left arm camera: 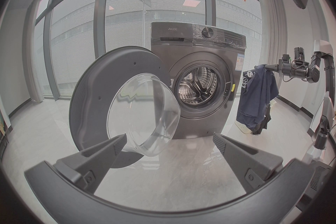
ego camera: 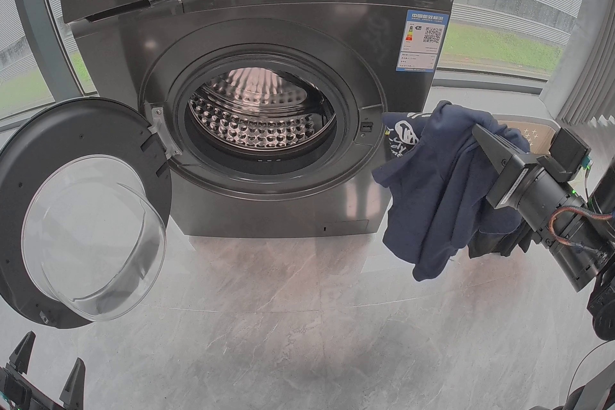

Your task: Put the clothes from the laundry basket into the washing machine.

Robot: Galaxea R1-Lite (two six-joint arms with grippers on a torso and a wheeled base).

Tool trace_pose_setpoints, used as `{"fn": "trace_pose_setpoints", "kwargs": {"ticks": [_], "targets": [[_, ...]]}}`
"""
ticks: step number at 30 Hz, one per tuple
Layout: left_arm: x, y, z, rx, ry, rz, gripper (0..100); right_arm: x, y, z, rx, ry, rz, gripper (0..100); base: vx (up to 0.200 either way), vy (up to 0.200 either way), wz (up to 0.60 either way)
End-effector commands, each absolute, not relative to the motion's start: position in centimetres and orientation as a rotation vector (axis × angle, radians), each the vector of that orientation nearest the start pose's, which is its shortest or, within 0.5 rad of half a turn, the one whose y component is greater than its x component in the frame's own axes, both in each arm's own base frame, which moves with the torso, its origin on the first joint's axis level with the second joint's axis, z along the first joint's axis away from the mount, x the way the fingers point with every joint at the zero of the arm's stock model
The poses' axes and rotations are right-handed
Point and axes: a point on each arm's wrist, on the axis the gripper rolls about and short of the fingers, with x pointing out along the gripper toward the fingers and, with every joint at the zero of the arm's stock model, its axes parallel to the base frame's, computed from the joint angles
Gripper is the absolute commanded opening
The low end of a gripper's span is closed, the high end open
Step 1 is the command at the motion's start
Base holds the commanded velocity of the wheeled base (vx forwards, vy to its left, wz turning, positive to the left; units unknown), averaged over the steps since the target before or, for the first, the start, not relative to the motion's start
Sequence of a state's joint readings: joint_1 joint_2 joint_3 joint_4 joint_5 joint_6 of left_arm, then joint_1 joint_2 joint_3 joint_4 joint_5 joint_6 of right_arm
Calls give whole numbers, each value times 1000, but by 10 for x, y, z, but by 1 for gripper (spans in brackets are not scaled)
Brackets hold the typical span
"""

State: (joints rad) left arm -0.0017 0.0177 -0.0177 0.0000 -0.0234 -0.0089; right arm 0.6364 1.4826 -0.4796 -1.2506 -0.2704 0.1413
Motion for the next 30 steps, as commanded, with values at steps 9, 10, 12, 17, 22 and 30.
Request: {"fn": "trace_pose_setpoints", "kwargs": {"ticks": [9, 10, 12, 17, 22, 30], "targets": [[-23, 0, 76, 5, -2, -18, 100, 188, 132, 209, 236, -168, 382, 0, 0, 178, 0], [-23, 0, 76, 8, -2, -18, 100, 187, 132, 207, 236, -158, 393, 0, 0, 0, 0], [-23, 0, 76, 8, -2, -18, 100, 187, 132, 206, 234, -153, 402, 0, 0, 0, 0], [-23, 0, 76, 5, -2, -18, 100, 189, 146, 202, 224, -132, 505, 0, 0, 0, 0], [-23, 0, 76, 9, -2, -15, 100, 182, 161, 202, 267, -103, 584, 0, 0, 0, 0], [-23, -1, 76, 21, -2, -23, 100, 198, 177, 200, 273, -108, 542, 0, 0, 0, 0]]}}
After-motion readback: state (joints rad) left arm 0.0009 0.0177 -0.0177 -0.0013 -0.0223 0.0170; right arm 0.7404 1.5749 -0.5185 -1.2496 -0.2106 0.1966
